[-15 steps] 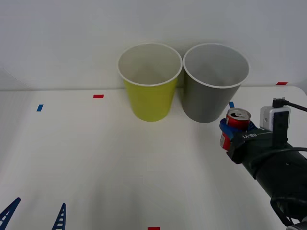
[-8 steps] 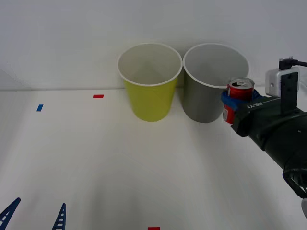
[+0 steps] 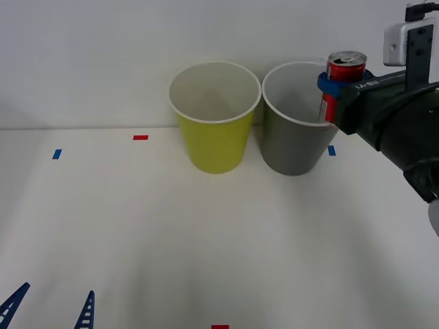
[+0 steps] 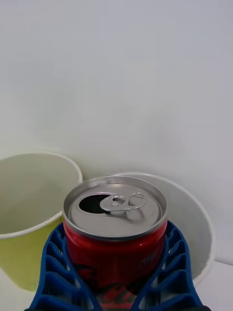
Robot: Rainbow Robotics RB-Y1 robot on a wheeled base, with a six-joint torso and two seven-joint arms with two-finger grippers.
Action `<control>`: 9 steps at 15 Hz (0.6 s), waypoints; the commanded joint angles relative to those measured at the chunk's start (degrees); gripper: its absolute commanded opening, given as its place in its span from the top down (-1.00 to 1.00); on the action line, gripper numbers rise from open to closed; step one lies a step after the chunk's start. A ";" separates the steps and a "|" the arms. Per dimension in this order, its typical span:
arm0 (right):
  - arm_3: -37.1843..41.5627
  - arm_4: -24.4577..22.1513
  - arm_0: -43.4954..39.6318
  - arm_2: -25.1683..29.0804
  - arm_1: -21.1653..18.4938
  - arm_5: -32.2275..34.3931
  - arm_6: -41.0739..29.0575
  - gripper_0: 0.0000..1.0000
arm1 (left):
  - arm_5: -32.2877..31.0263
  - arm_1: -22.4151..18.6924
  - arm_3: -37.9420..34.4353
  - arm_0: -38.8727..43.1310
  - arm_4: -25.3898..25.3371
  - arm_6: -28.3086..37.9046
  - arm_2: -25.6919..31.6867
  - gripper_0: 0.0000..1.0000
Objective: Put cans in the gray bin and PET bottles in the light green bin.
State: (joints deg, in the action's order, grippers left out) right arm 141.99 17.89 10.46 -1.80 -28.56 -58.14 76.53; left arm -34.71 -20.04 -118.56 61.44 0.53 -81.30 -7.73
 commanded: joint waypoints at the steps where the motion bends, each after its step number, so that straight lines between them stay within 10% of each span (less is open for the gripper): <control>1: -7.78 -0.40 5.27 1.80 0.00 2.86 -0.24 0.95 | -0.01 0.00 0.00 0.00 0.00 0.00 0.00 -1.00; 9: -21.14 -0.57 12.57 0.40 1.41 12.53 -0.76 0.96 | -0.01 0.00 0.00 0.00 0.00 0.00 0.00 -1.00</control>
State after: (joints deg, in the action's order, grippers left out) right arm 122.95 16.47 21.72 -0.86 -27.22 -47.21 75.97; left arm -34.71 -20.04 -118.56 61.44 0.53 -81.30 -7.73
